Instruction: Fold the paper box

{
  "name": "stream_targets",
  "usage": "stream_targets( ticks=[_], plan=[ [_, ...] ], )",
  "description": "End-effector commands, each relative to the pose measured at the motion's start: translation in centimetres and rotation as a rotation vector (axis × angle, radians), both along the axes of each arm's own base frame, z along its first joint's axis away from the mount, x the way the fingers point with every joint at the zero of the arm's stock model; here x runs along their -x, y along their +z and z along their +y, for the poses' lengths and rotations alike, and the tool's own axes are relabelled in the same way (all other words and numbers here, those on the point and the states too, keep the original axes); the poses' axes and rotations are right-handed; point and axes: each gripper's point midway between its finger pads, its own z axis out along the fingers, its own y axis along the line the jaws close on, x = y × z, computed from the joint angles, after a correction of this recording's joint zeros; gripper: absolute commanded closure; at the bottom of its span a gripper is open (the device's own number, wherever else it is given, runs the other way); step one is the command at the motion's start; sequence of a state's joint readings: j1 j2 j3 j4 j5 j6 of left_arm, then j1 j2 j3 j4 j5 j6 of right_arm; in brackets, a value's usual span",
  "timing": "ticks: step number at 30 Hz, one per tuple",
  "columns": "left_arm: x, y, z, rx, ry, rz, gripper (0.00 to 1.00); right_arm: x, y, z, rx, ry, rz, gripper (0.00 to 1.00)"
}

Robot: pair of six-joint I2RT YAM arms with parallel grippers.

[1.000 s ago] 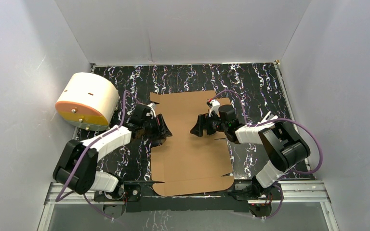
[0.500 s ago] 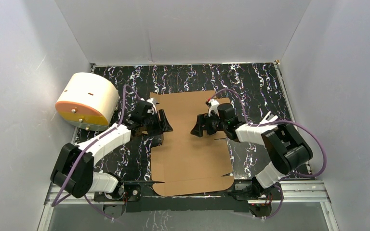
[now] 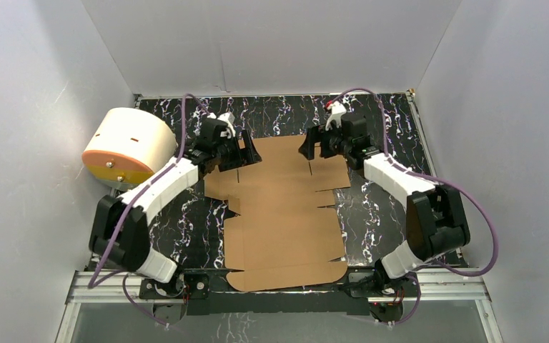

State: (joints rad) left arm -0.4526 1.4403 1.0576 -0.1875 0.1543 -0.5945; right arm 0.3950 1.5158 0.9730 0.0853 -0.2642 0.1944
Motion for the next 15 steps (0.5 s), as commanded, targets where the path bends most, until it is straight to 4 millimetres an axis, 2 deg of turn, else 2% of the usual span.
stream_targets(
  ticks=[1,6,8,11,15],
  plan=[
    [-2.5,-1.5,-0.6,-0.008,-0.032,0.028,0.18,-3.7,0.2,-2.6,0.018,-0.047,0.002,0.01],
    [-4.8,-3.6,-2.3,0.013,-0.07,0.056,0.16,-7.3,-0.1,-5.0,-0.1,-0.096,0.057,0.05],
    [-5.5,-4.4,-2.9,0.02,-0.087,0.067,0.15,-8.6,-1.2,-5.6,-0.142,-0.103,0.097,0.08],
    [-6.1,-6.5,-3.3,0.005,-0.104,0.101,0.15,-10.1,-2.1,-5.8,-0.194,-0.105,0.138,0.11],
    [-6.6,-8.0,-3.3,-0.024,-0.113,0.119,0.15,-11.6,-4.0,-5.7,-0.2,-0.115,0.176,0.12]
  ],
)
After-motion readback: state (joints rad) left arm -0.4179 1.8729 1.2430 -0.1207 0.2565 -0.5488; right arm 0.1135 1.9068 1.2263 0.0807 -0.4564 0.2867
